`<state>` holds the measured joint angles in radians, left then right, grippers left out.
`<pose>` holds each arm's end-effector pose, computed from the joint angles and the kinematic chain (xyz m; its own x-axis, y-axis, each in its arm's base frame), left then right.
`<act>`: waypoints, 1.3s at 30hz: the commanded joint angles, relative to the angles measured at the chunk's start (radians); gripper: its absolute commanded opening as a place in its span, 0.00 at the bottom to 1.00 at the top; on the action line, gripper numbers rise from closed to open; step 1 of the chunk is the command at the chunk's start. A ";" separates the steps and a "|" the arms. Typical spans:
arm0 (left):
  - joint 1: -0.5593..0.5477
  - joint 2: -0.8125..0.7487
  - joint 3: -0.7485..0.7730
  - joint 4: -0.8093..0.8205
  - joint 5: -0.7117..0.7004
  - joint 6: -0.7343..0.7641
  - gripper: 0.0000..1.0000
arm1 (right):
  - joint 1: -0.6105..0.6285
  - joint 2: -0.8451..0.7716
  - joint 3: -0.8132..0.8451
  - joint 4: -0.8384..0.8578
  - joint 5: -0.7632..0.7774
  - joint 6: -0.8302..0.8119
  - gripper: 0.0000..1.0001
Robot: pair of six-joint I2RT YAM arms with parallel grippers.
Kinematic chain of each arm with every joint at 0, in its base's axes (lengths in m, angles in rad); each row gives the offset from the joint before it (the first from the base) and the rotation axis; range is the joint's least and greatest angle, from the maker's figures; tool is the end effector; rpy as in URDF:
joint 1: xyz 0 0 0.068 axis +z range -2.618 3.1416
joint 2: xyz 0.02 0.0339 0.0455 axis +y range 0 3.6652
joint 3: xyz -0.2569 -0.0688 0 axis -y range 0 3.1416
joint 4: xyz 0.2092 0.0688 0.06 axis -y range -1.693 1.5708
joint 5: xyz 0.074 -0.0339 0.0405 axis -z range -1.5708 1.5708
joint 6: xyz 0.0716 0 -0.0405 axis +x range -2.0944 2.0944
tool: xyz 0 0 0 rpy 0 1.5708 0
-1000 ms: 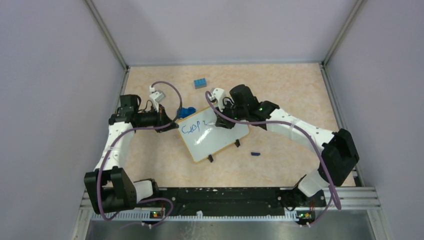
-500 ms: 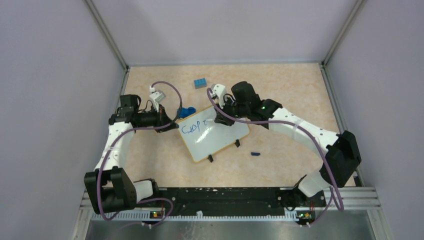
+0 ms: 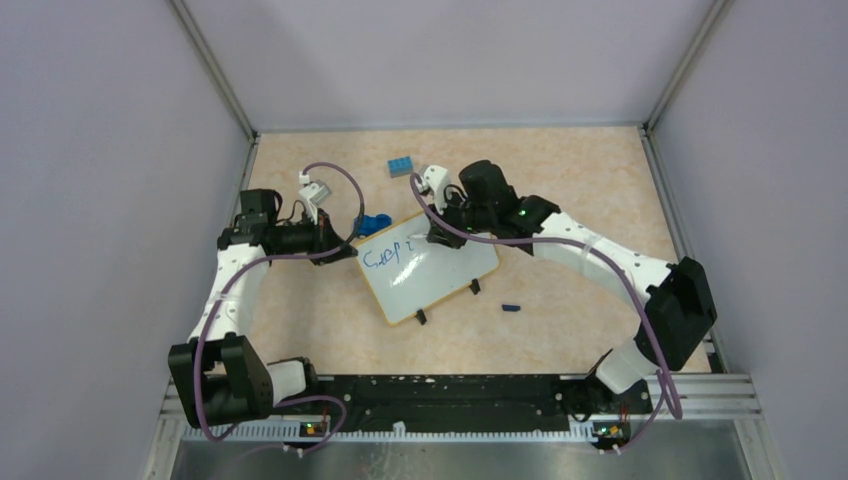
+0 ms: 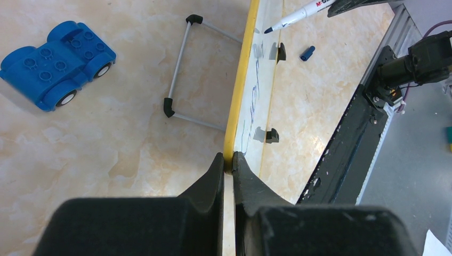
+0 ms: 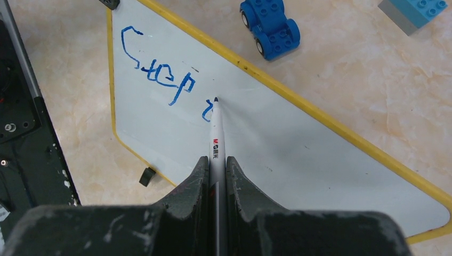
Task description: Write a sentence on the whiteboard
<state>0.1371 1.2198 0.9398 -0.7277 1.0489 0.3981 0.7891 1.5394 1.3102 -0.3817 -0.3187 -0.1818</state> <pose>0.2144 -0.0331 0.2618 -0.6209 0.1094 -0.7762 0.6845 0.5583 -0.4688 0.2276 0.2611 0.2997 -0.2429 -0.4884 -0.8381 -0.9138 0.4052 0.0287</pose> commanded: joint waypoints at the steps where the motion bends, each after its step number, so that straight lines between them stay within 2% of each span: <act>1: -0.011 -0.018 -0.016 -0.007 -0.022 0.022 0.00 | -0.002 0.023 0.041 0.039 0.016 -0.014 0.00; 19: -0.013 -0.016 -0.021 -0.004 -0.020 0.025 0.00 | -0.030 -0.073 -0.004 0.024 -0.050 -0.001 0.00; 39: -0.013 -0.013 -0.022 -0.001 -0.024 0.024 0.00 | -0.030 0.001 -0.018 0.038 -0.005 -0.020 0.00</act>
<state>0.1364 1.2194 0.9394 -0.7258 1.0458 0.3977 0.7643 1.5330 1.3006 -0.3824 -0.3325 -0.1837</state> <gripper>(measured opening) 0.090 0.095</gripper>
